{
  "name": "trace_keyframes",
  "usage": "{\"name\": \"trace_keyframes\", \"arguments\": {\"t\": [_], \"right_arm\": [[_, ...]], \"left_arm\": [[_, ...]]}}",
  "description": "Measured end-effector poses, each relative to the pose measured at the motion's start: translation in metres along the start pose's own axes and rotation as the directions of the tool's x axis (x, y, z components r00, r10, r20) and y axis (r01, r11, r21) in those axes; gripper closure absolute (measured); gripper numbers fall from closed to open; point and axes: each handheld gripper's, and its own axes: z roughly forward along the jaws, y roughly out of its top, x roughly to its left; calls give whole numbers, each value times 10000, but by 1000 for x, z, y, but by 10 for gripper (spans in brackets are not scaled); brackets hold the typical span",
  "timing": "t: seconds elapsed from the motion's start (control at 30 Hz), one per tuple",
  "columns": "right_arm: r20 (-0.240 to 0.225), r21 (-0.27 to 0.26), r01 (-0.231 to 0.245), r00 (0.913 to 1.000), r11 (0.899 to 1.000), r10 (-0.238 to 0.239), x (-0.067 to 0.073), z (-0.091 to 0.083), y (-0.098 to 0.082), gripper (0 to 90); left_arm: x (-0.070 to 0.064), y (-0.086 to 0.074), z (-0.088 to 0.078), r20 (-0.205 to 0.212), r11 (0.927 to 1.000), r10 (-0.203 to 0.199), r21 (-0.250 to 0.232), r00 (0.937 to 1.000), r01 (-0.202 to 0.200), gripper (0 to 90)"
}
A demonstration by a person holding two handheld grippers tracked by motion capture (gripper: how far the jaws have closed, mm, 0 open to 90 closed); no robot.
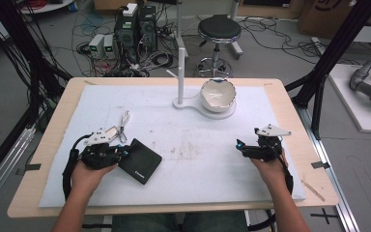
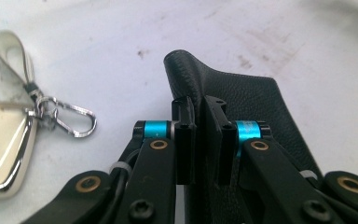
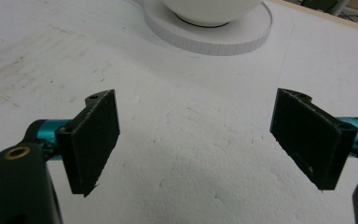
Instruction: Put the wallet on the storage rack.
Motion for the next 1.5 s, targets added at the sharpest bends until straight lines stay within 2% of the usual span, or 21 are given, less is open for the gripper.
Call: {"name": "trace_keyframes", "arguments": {"t": [0.17, 0.3, 0.43, 0.6, 0.77, 0.83, 0.87, 0.9, 0.93, 0.97, 1.07, 1.13, 1.2, 1.23, 1.27, 1.33, 1.37, 1.4, 1.43, 1.5], "right_arm": [[10, 2, -36, 10000, 10000, 36, 0, 0, 0, 157], [75, 42, -18, 10000, 10000, 18, 1, 1, 0, 157], [86, 76, -87, 9999, 9999, 87, 1, 1, 0, 157], [102, 99, -121, 9999, 9999, 120, 0, 2, 0, 157], [130, 49, -209, 9997, 9998, 209, -1, 0, -1, 157], [122, 30, -246, 9996, 9997, 245, -1, 0, -1, 157], [122, 25, -269, 9996, 9996, 269, -2, 0, -1, 157], [122, 25, -269, 9996, 9996, 269, -2, 0, -1, 157], [91, 6, -315, 9995, 9995, 315, -2, 0, -1, 157], [91, 6, -315, 9995, 9995, 315, -2, 0, -1, 157], [100, -31, -334, 9994, 9994, 334, -2, -1, -2, 157], [72, -79, -363, 9993, 9993, 363, -3, -1, -2, 157], [52, -83, -452, 9990, 9989, 452, -4, -2, -3, 157], [62, -85, -425, 9991, 9991, 426, -4, -2, -3, 157], [62, -85, -425, 9991, 9991, 426, -4, -2, -3, 157], [92, -72, -458, 9989, 9989, 459, -5, -2, -3, 157], [84, -79, -443, 9990, 9990, 444, -5, -2, -3, 157], [93, -89, -460, 9989, 9989, 461, -5, -2, -4, 157], [93, -89, -460, 9989, 9989, 461, -5, -2, -4, 157], [90, -85, -509, 9987, 9987, 509, -5, -2, -4, 157]], "left_arm": [[-4, 6, -4, 43, 9991, 93, -402, 9999, -92, 827], [-8, 16, -9, 88, 9947, 266, -992, 9996, -256, 827], [-11, 27, -10, 42, 9919, 440, -1192, 9990, -431, 828], [-13, 53, -9, -50, 9854, 718, -1543, 9974, -717, 827], [-21, 94, -1, -143, 9771, 1305, -1677, 9913, -1311, 827], [-26, 111, 6, -113, 9730, 1512, -1748, 9884, -1509, 827], [-31, 127, 14, -110, 9681, 1812, -1742, 9834, -1803, 827], [-31, 127, 14, -110, 9681, 1812, -1742, 9834, -1803, 827], [-35, 140, 23, -172, 9628, 2031, -1786, 9790, -2029, 826], [-35, 140, 23, -172, 9628, 2031, -1786, 9790, -2029, 826], [-41, 159, 40, -130, 9523, 2422, -1879, 9701, -2403, 826], [-44, 169, 49, -159, 9504, 2514, -1849, 9678, -2499, 826], [-47, 181, 60, -137, 9474, 2698, -1750, 9628, -2680, 826], [-49, 190, 69, -68, 9444, 2859, -1677, 9582, -2829, 826], [-49, 190, 69, -68, 9444, 2859, -1677, 9582, -2829, 826], [-51, 204, 85, 30, 9458, 2826, -1677, 9592, -2781, 826], [-51, 204, 85, 30, 9458, 2826, -1677, 9592, -2781, 826], [-51, 212, 97, 56, 9472, 2767, -1700, 9609, -2718, 826], [-51, 212, 97, 56, 9472, 2767, -1700, 9609, -2718, 826], [-51, 221, 111, 51, 9506, 2648, -1696, 9643, -2601, 826]]}}
